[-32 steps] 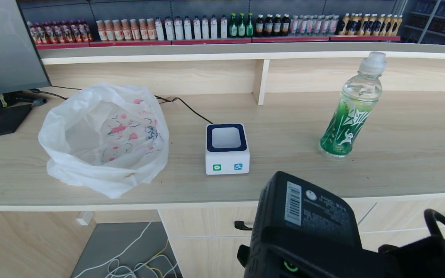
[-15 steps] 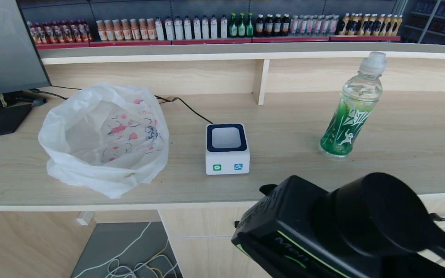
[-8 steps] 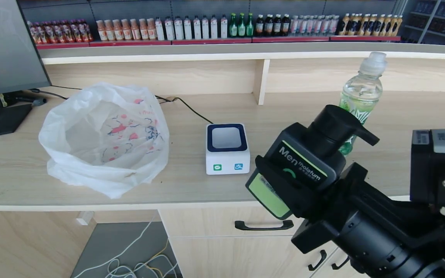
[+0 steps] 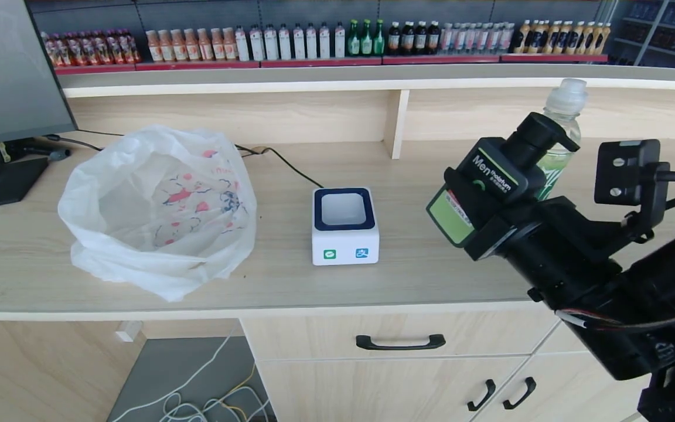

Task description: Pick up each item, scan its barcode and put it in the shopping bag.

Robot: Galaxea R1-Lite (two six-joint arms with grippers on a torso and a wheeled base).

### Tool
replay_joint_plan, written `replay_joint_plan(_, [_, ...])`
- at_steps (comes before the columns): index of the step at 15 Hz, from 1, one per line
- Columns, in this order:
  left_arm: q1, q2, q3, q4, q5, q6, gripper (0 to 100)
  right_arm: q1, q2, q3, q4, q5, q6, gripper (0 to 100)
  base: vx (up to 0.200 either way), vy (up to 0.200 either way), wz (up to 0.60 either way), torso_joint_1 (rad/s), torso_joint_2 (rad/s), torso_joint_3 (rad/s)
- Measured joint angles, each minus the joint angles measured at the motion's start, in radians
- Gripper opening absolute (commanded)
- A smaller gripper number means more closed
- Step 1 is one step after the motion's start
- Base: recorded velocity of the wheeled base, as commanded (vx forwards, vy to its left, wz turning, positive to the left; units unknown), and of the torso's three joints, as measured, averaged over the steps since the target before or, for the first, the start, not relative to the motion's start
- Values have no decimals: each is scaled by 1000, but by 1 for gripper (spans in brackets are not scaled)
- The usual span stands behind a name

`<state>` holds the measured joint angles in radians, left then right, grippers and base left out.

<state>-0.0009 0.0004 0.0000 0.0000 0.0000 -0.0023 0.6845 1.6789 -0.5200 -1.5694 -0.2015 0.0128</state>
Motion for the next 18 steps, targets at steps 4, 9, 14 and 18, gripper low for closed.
replay_joint_plan(4, [0, 0, 0, 0, 0, -1, 100, -26, 32, -41, 0, 0, 15, 0, 0, 100, 0, 1, 1, 2])
replay_joint_plan(9, [0, 0, 0, 2, 0, -1, 100, -45, 25, -37, 1, 1, 26, 0, 0, 200, 0, 2, 1, 1])
replay_joint_plan(14, [0, 0, 0, 0, 0, -2, 100, -51, 8, -21, 0, 1, 29, 0, 0, 200, 0, -4, 1, 3])
replay_joint_plan(18, [-1, 0, 0, 0, 0, -1, 100, -50, -4, -13, -1, 1, 35, 0, 0, 0, 0, 0, 0, 0])
